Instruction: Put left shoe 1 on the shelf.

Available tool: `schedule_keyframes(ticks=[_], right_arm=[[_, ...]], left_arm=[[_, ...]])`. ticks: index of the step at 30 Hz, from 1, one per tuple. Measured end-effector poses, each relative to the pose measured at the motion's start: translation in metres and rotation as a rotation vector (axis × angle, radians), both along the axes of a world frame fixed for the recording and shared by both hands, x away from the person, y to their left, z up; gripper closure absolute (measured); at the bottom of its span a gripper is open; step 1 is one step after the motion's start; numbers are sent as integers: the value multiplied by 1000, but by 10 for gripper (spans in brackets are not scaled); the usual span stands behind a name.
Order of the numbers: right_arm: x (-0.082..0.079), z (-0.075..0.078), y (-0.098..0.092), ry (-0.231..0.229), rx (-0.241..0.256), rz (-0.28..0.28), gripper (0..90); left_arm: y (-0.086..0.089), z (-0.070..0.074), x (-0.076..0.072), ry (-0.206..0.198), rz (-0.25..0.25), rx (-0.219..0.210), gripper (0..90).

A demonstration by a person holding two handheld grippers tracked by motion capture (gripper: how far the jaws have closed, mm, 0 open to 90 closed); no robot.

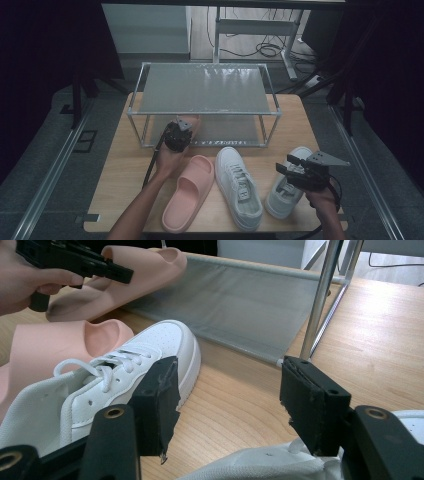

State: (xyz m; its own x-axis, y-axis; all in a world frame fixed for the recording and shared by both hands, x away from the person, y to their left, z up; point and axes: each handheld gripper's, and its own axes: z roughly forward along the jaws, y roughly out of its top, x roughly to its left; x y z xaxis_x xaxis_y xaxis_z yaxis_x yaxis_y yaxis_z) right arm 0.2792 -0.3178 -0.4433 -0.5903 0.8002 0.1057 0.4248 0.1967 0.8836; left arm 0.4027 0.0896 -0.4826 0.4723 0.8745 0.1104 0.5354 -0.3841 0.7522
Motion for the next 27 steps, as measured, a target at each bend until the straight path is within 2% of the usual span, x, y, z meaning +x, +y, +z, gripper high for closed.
schedule_keyframes(ticks=[2, 6, 9, 13, 16, 18, 19, 20, 22, 24, 27], right_arm=[[0, 0, -1, -1, -1, 0, 413], [0, 0, 0, 0, 1, 0, 413], [0, -1, 0, 2, -2, 1, 413], [0, -1, 0, 0, -3, 3, 413], [0, 0, 0, 0, 1, 0, 413], [0, 0, -1, 0, 1, 0, 413], [0, 0, 0, 0, 0, 1, 413], [0, 0, 0, 1, 0, 1, 413], [0, 0, 0, 0, 0, 1, 413], [0, 0, 1, 0, 0, 2, 413], [0, 0, 1, -1, -4, 3, 413]], left_arm=[[-3, -2, 4, 1, 1, 8, 843], [-7, -4, 8, 5, 16, -4, 841], [-8, -9, 13, 18, 16, 17, 836], [-7, -15, 16, 26, 28, 29, 778], [-6, -12, 11, 21, 33, 6, 645], [-5, -10, 7, 21, 27, -8, 631], [-4, -9, 5, 30, 21, -11, 595], [-3, -8, 2, 45, 26, -19, 577], [1, -5, -3, 79, 3, -12, 554], [6, -3, -11, 72, -3, -36, 541], [13, 1, -21, 61, -14, -40, 531]])
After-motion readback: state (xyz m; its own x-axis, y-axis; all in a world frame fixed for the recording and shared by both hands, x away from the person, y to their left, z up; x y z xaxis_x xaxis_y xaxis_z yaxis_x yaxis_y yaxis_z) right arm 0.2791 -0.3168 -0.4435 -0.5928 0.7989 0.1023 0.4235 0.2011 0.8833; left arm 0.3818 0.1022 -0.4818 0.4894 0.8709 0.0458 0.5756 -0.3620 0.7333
